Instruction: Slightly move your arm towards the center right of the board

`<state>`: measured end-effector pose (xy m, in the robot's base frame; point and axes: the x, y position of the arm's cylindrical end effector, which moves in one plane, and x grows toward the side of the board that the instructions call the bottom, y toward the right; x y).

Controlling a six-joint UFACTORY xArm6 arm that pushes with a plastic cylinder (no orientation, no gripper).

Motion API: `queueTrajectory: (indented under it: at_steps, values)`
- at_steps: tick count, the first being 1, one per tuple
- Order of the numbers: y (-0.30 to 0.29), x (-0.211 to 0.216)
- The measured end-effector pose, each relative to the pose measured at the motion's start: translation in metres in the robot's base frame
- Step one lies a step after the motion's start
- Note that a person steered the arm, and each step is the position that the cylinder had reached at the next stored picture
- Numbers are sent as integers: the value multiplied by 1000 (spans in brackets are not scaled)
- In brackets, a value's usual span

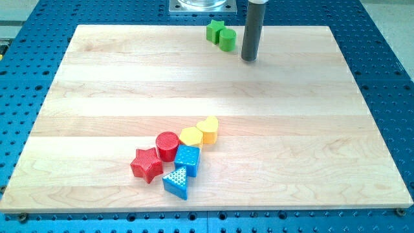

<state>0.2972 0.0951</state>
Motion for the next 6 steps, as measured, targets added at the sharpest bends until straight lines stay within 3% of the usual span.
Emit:
queueTrajectory:
  at_steps: [5, 6]
  values:
    - [38, 17]
    - [75, 66]
